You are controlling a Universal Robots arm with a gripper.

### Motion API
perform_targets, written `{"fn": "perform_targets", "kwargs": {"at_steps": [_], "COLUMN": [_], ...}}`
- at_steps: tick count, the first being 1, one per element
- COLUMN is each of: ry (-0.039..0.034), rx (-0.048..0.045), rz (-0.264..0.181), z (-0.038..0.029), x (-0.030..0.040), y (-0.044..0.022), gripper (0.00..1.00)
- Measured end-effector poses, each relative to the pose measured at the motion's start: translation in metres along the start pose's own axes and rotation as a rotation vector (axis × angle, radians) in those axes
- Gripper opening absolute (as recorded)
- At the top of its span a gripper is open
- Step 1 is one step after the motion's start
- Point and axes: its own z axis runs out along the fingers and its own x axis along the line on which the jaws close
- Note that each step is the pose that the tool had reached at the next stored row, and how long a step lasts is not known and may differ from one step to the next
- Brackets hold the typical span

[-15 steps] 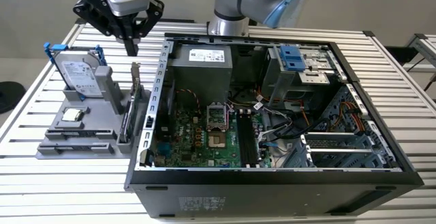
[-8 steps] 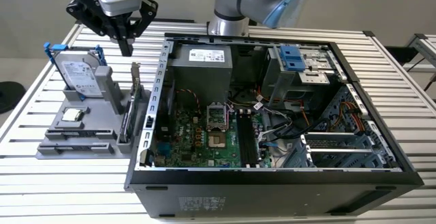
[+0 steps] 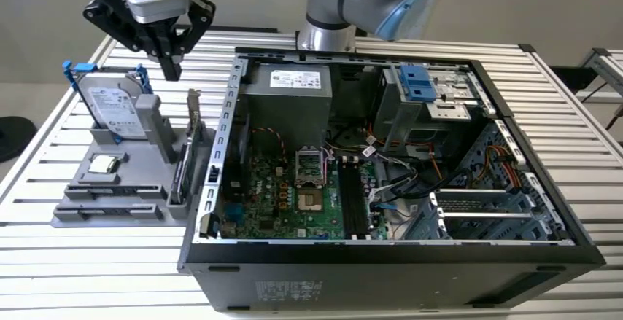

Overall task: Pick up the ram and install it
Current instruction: 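Reach for the ram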

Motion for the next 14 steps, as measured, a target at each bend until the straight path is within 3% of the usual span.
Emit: {"fn": "perform_targets", "kwargs": {"at_steps": [14], "ry": [0.0001], "rx": [0.0], "rz": [-0.002], "z": [-0.0005], "x": [0.0227], "y": [-0.0023], "gripper": [0.0]}}
